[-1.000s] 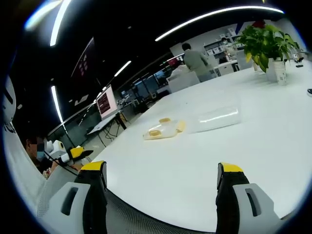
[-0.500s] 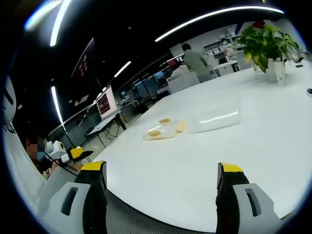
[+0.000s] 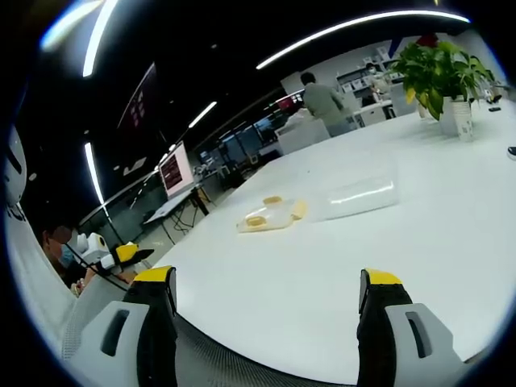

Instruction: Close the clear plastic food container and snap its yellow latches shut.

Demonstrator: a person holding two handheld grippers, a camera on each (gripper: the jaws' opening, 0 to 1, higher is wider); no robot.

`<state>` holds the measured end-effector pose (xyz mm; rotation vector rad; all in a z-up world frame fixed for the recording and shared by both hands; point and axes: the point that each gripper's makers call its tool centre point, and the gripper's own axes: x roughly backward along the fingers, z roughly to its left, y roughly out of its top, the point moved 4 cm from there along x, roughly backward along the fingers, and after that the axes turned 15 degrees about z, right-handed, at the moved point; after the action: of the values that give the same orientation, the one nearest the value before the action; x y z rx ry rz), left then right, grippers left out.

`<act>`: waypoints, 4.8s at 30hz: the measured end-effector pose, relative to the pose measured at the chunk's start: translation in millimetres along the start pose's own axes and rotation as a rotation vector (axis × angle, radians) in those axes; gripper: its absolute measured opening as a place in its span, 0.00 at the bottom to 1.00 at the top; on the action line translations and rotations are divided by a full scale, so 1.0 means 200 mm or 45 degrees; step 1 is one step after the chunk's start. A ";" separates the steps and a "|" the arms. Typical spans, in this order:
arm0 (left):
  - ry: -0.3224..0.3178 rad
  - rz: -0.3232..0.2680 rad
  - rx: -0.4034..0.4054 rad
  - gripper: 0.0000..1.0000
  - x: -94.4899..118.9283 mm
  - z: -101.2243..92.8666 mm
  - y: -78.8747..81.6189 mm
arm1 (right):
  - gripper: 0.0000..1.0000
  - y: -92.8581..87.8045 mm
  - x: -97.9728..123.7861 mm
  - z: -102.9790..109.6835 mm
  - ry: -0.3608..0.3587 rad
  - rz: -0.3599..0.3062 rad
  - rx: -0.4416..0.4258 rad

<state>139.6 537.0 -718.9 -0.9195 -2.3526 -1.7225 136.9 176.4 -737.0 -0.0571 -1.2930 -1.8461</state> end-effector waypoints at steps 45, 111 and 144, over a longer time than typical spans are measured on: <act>0.006 0.037 0.011 0.86 -0.01 0.01 -0.01 | 0.91 -0.02 0.00 -0.02 -0.057 0.063 -0.027; -0.366 1.323 -1.469 0.90 -1.22 0.24 0.45 | 0.68 0.72 -1.07 -0.20 0.193 1.158 1.528; -0.536 1.370 -1.565 0.55 -1.43 0.24 0.27 | 0.54 0.59 -1.38 -0.35 0.242 1.336 1.502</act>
<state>414.0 471.7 -806.7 -2.1948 -0.2200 -2.2670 418.2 279.5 -813.2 0.0674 -1.5721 -0.0960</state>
